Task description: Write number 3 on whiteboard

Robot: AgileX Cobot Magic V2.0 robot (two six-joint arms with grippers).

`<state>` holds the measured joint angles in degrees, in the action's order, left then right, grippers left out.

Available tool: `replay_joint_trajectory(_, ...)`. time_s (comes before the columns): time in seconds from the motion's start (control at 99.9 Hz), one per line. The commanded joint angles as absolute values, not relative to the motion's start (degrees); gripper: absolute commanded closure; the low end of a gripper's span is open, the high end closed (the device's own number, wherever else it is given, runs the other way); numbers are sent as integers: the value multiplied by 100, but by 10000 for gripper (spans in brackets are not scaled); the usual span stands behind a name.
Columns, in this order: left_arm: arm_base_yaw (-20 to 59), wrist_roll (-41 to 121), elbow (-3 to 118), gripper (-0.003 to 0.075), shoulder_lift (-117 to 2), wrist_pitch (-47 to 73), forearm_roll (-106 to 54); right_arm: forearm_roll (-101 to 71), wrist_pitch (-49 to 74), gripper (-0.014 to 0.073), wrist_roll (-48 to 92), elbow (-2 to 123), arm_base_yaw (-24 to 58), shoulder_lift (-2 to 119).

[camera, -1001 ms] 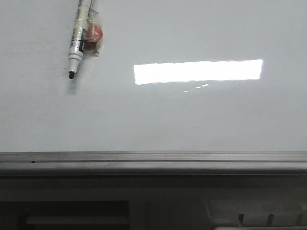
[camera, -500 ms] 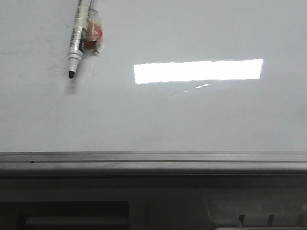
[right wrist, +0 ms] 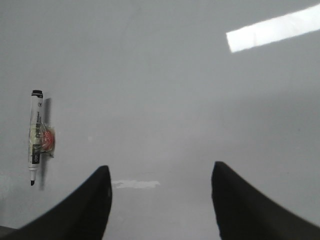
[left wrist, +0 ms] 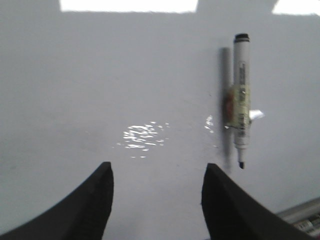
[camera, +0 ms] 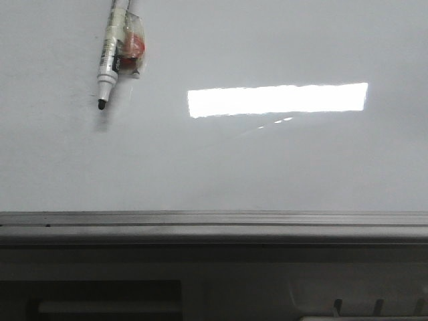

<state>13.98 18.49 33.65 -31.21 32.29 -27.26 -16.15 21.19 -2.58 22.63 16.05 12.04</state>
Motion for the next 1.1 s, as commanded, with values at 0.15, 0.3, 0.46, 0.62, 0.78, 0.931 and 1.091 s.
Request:
replay_joint_trajectory(0.15,1601,3453,4110,365,-4636,3361,-4699,-1606,1767,174,-175,2551,1719,1666)
replay_joint_trajectory(0.3,1997,3453,4319,364,-5310,3299,-4699,-1606,1790,174,-175,2551,1719,1666)
replay_joint_trajectory(0.46,2590,3441,4461,364,-5735,2648,-4699,-1606,1832,174,-175,2551,1719,1666)
replay_joint_trajectory(0.62,2940,3234,4461,364,-6110,1996,-4699,-1606,1880,174,-175,2551,1719,1666)
replay_joint_trajectory(0.78,2951,3155,4461,365,-6459,1955,-4702,-1606,1880,174,-175,2551,1719,1666)
replay_joint_trajectory(0.931,2951,3155,4461,382,-6652,1955,-4702,-1606,1880,174,-175,2551,1719,1666)
replay_joint_trajectory(1.091,2951,3155,4461,645,-6685,1955,-4664,-1606,1939,174,-175,2551,1719,1666)
